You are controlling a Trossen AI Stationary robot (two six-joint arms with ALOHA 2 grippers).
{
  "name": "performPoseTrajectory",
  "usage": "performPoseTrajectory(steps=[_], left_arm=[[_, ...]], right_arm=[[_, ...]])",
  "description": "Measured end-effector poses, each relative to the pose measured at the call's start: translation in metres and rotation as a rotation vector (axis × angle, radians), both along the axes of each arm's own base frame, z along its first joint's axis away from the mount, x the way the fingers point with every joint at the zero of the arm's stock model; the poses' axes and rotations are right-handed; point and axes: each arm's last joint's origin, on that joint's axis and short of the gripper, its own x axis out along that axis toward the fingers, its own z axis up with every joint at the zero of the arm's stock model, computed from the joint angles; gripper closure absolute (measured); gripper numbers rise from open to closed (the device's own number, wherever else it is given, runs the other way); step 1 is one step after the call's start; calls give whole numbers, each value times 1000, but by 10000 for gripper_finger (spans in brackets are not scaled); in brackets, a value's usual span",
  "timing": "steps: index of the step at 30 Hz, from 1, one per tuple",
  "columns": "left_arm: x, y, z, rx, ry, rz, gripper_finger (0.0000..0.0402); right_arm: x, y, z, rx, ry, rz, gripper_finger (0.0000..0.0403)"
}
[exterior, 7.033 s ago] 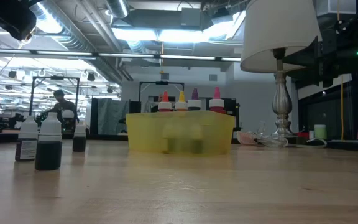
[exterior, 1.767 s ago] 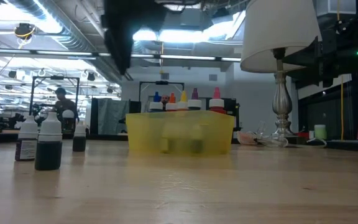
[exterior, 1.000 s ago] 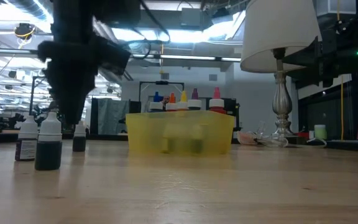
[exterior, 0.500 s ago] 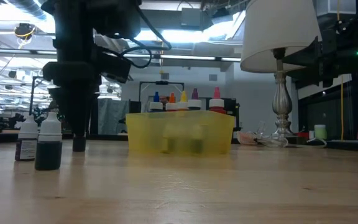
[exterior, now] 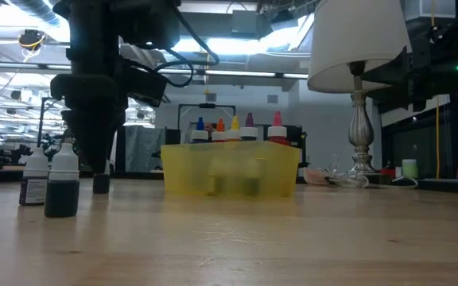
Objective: Pick & Place food coloring
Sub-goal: Put the small red food coloring bottle into the yellow bin
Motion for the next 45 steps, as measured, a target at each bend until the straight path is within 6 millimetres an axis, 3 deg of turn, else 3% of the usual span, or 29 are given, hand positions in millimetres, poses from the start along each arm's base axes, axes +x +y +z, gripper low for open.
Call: performPoseTrajectory(steps=[13, 19, 24, 29, 34, 40, 45], left_arm=[[1, -1, 2, -28, 1, -4, 357], [9, 0, 20, -33, -6, -4, 355], [22, 7, 48, -29, -39, 2, 344], [38, 17, 80, -12, -121, -3, 347], [59, 29, 99, 3, -149, -7, 347], [89, 40, 98, 17, -129, -29, 347], [107, 46, 84, 30, -101, -36, 347]], right_arm=[[0, 0, 0, 0, 0, 0, 22], [0, 0, 0, 0, 0, 0, 22], [0, 0, 0, 0, 0, 0, 22], [0, 0, 0, 0, 0, 0, 22], [0, 0, 0, 0, 0, 0, 22], [0, 0, 0, 0, 0, 0, 22], [0, 0, 0, 0, 1, 0, 22]])
